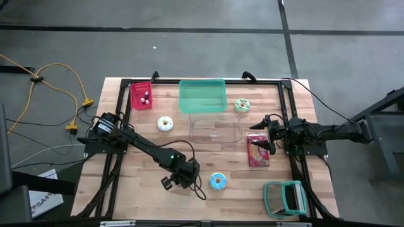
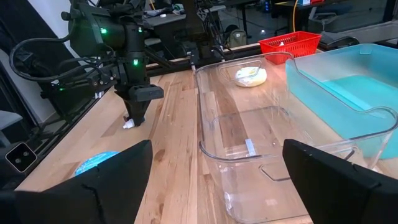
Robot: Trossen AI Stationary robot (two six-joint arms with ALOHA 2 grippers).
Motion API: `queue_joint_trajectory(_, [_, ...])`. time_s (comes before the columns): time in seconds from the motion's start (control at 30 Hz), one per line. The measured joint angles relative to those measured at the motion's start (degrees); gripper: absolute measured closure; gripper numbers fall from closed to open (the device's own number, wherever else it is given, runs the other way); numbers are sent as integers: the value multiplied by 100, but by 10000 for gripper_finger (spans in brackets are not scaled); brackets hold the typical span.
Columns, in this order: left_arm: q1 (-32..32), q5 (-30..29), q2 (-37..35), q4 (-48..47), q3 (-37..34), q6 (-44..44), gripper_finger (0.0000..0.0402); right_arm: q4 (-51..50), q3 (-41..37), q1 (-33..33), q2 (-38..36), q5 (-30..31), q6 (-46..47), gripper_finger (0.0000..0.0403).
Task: Pick & Place Food Item
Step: Put the blue food coloring bottle into the red bin
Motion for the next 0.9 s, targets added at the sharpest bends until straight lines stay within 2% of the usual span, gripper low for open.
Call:
queue_joint_trajectory(0.3, [29,3,-182,46,-2,26,321,0,1,-1,0,-1,0,53])
queue_joint_trajectory(0.67, [186,2,-840,54,-2,-65,321,0,0,-2,0,0,0,53])
queue_joint_trajectory(0.9, [155,4,-881,66,-2,-230,321,0,0,-2,0,-2,0,53])
